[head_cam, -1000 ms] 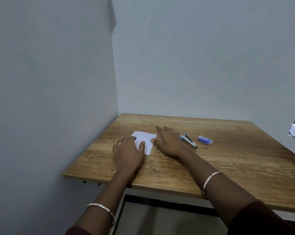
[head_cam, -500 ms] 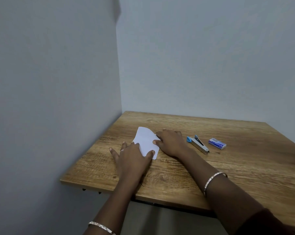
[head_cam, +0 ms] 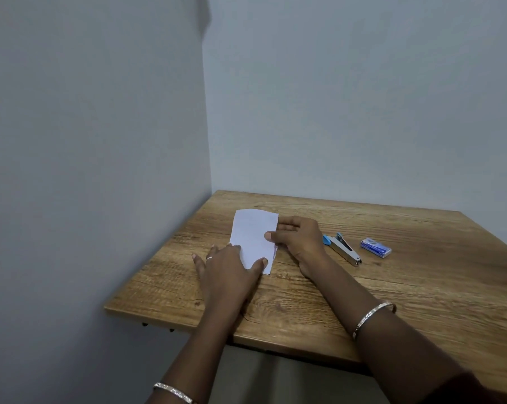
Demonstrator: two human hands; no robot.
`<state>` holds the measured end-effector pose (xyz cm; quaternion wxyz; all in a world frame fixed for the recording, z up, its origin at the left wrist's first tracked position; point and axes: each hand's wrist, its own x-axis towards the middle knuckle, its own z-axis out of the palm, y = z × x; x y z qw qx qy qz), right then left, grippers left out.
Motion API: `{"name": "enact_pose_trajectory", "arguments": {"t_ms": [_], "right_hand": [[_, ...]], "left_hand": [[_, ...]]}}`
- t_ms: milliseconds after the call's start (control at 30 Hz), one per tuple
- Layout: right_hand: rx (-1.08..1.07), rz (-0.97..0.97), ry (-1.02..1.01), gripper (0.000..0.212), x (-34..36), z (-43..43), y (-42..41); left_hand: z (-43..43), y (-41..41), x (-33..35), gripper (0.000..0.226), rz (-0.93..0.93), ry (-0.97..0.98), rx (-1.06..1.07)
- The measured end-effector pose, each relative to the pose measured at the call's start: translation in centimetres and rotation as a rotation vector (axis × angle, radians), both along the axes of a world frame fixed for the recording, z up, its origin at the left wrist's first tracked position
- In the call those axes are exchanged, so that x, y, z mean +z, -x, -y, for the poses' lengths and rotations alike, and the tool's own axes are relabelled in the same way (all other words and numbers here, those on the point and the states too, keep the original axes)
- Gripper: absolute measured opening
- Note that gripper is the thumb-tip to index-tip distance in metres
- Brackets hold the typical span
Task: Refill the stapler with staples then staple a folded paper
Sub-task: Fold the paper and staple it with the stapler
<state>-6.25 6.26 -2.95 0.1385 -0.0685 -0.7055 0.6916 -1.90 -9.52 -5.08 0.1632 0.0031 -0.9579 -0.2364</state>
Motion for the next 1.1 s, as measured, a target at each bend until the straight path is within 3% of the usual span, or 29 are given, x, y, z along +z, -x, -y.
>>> {"name": "enact_pose_trajectory", "arguments": {"t_ms": [100,167,367,500,633,733,800,900,1000,1100], "right_hand": [[-0.003,-0.054,-0.016,0.02,-0.1,0.1,-0.1],[-0.004,-0.105,0.014,0.013,0.0,0.1,-0.3],[0.028,-0.2,-0.002,0.012,0.8,-1.1,-2.5],[0.083,-0.263,-0.03,0.014,1.8,-2.3,-5.2],[0.126,-0.289,-0.105,0.017,3.2,-4.6,-7.6],[0.049,-0.298,-0.193,0.034,4.3,-6.8,-8.2],[0.004,-0.293,-0.2,0.039,5.0,-8.3,-8.3],[0.014,-0.291,-0.069,0.026,5.9,-10.4,-7.9],[-0.108,-0.304,-0.076,0.012,6.3,-12.1,-6.5],[-0.289,-0.326,-0.135,0.011,5.8,-13.1,-4.6]], "left_hand": [[0.0,-0.1,0.1,0.054,-0.112,-0.16,-0.013],[0.0,-0.2,0.3,0.055,-0.178,-0.324,-0.032],[0.2,-0.8,0.9,0.06,-0.273,-0.475,-0.092],[-0.1,-1.6,1.4,0.052,-0.332,-0.583,-0.219],[-1.7,-2.4,2.3,0.041,-0.168,-0.814,-0.334],[-3.7,-1.7,3.8,0.045,-0.051,-0.924,-0.373],[-5.1,-1.0,4.9,0.045,-0.032,-0.942,-0.388],[-7.0,0.2,6.1,0.041,-0.071,-0.901,-0.39],[-9.4,1.6,6.8,0.044,-0.265,-0.706,-0.341],[-11.8,2.7,6.6,0.028,-0.445,-0.521,-0.342]]}}
